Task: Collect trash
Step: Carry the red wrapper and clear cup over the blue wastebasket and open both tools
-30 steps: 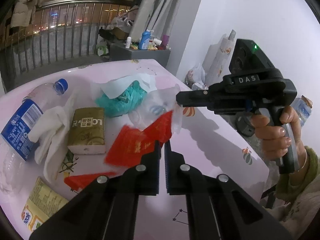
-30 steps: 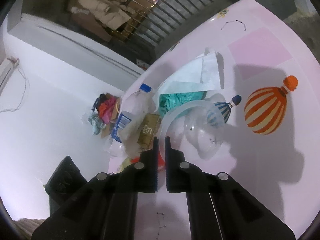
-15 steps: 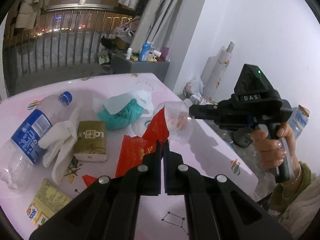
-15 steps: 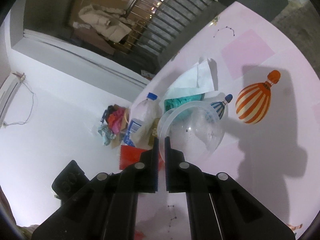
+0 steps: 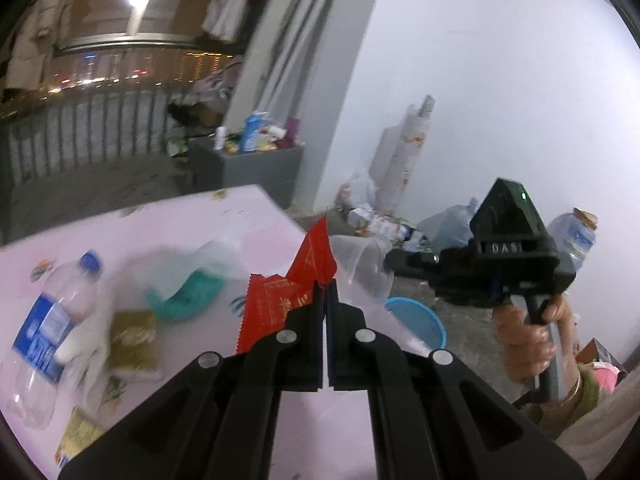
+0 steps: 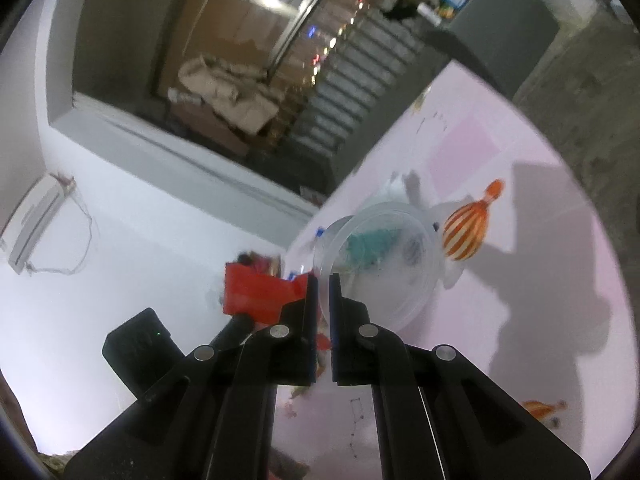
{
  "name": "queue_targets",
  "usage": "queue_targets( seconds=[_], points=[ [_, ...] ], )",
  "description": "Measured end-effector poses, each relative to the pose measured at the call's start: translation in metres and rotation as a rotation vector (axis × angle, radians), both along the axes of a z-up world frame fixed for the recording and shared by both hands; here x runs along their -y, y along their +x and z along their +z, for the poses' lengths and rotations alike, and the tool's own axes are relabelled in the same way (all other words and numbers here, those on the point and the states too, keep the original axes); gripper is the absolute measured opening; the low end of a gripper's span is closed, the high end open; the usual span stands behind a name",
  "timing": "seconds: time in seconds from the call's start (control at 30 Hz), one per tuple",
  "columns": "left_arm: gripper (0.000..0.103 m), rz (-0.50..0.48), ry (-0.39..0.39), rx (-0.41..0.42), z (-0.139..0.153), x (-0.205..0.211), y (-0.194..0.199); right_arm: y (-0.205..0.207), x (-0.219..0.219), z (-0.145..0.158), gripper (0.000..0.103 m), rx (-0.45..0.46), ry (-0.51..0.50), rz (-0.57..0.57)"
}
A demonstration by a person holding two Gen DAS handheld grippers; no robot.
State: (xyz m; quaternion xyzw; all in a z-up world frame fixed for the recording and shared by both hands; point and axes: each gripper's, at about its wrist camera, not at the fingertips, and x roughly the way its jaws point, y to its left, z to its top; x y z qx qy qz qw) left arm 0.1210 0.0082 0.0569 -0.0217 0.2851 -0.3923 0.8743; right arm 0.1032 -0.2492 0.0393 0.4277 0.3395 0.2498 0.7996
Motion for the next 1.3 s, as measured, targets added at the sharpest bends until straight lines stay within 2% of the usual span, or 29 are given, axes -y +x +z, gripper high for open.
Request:
queue_targets(
  seconds=[0.13, 0.3, 0.5, 0.67, 0.83, 0.93, 0.97, 1.0, 1.03, 1.07, 1.17, 1.23, 1.3],
  points=[
    [0.001, -0.097, -0.036, 0.002, 0.015, 0.047, 0.005, -0.027, 0.039, 0.004, 0.004, 0.016, -0.009, -0.11],
    [0.001, -0.245, -0.079, -0.081, 0.021, 0.133, 0.014, -0.071, 0.104, -0.003, 0.004, -0.019, -0.054, -0.318],
    [0.001, -0.388, 0.0, -0.179, 0.016, 0.247, 0.016, -0.108, 0.168, -0.037, 0.004, -0.123, -0.051, -0.545],
    [0.001, -0.508, 0.058, -0.222, -0.001, 0.338, 0.02, -0.11, 0.204, -0.073, 0.004, -0.206, 0.002, -0.639],
    [0.001, -0.562, 0.103, -0.29, -0.029, 0.404, 0.029, -0.099, 0.239, -0.116, 0.004, -0.318, 0.07, -0.699],
    [0.002, -0.591, 0.141, -0.33, -0.053, 0.444, 0.039, -0.09, 0.26, -0.141, 0.009, -0.375, 0.1, -0.734],
    [0.004, -0.595, 0.166, -0.339, -0.061, 0.454, 0.04, -0.086, 0.266, -0.151, 0.024, -0.405, 0.107, -0.747],
    [0.015, -0.591, 0.191, -0.348, -0.069, 0.461, 0.041, -0.083, 0.274, -0.17, 0.035, -0.452, 0.11, -0.772],
    [0.031, -0.58, 0.222, -0.364, -0.081, 0.468, 0.045, -0.083, 0.279, -0.183, 0.054, -0.49, 0.113, -0.796],
    [0.034, -0.559, 0.244, -0.38, -0.091, 0.473, 0.049, -0.083, 0.285, -0.206, 0.056, -0.553, 0.126, -0.826],
    [0.035, -0.528, 0.271, -0.444, -0.113, 0.475, 0.053, -0.089, 0.291, -0.262, 0.056, -0.732, 0.182, -0.858],
    [0.037, -0.523, 0.266, -0.469, -0.117, 0.466, 0.057, -0.098, 0.287, -0.275, 0.057, -0.747, 0.217, -0.877],
    [0.041, -0.515, 0.261, -0.467, -0.114, 0.454, 0.059, -0.107, 0.281, -0.275, 0.057, -0.732, 0.213, -0.879]
  ],
)
